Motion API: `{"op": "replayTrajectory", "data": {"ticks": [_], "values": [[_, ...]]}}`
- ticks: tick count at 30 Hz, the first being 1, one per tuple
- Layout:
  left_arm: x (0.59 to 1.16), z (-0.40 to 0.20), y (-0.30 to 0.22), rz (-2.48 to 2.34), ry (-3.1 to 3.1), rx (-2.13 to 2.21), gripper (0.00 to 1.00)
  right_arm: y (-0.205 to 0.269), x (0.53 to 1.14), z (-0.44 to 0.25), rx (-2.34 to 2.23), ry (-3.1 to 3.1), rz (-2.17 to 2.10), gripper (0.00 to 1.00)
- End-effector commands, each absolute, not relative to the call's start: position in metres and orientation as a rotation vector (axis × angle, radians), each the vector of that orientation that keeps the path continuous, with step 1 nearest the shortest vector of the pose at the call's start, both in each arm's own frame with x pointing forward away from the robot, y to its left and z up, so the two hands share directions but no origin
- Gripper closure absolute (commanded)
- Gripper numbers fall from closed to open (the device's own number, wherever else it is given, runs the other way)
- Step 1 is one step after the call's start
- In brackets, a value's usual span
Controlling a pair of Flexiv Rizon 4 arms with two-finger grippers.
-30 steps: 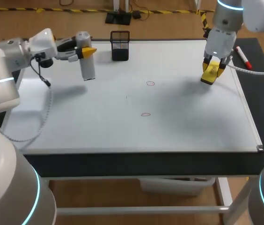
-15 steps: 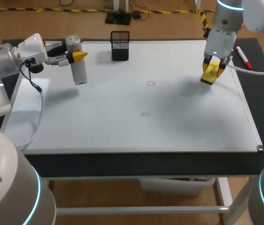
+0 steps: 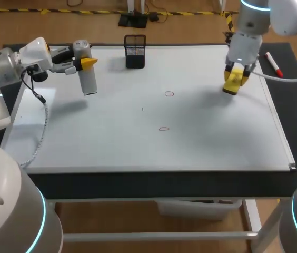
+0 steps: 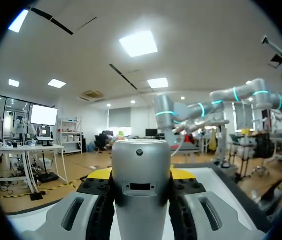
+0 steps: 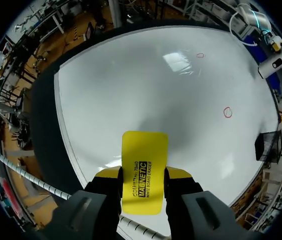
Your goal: Pick up the inspection probe, press it on each red-marked spot on the whiteboard one by one, put down the probe, pick up the eraser, and wipe off all the red marks.
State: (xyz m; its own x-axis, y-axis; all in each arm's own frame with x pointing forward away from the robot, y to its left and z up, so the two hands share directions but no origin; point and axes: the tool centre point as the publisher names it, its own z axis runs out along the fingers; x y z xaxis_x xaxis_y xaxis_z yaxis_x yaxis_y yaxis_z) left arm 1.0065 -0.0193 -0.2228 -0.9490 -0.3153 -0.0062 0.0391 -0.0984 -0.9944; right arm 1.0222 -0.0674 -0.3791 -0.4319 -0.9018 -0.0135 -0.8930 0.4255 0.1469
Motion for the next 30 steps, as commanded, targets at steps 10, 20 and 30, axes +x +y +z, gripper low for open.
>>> {"op": "replayTrajectory", "data": {"ticks": [10, 20, 30], "values": [[1.006, -0.222, -0.02, -2.143, 1.927, -0.305, 1.0, 0.035, 1.046, -0.387, 1.873, -2.353, -0.106, 1.0], [1.006, -0.222, -0.02, -2.143, 1.927, -0.305, 1.0, 0.113, 1.042, -0.393, 2.058, -2.17, -0.082, 1.0], [1.006, -0.222, -0.02, -2.143, 1.927, -0.305, 1.0, 0.164, 1.036, -0.399, 2.2, -2.034, -0.068, 1.0]]}}
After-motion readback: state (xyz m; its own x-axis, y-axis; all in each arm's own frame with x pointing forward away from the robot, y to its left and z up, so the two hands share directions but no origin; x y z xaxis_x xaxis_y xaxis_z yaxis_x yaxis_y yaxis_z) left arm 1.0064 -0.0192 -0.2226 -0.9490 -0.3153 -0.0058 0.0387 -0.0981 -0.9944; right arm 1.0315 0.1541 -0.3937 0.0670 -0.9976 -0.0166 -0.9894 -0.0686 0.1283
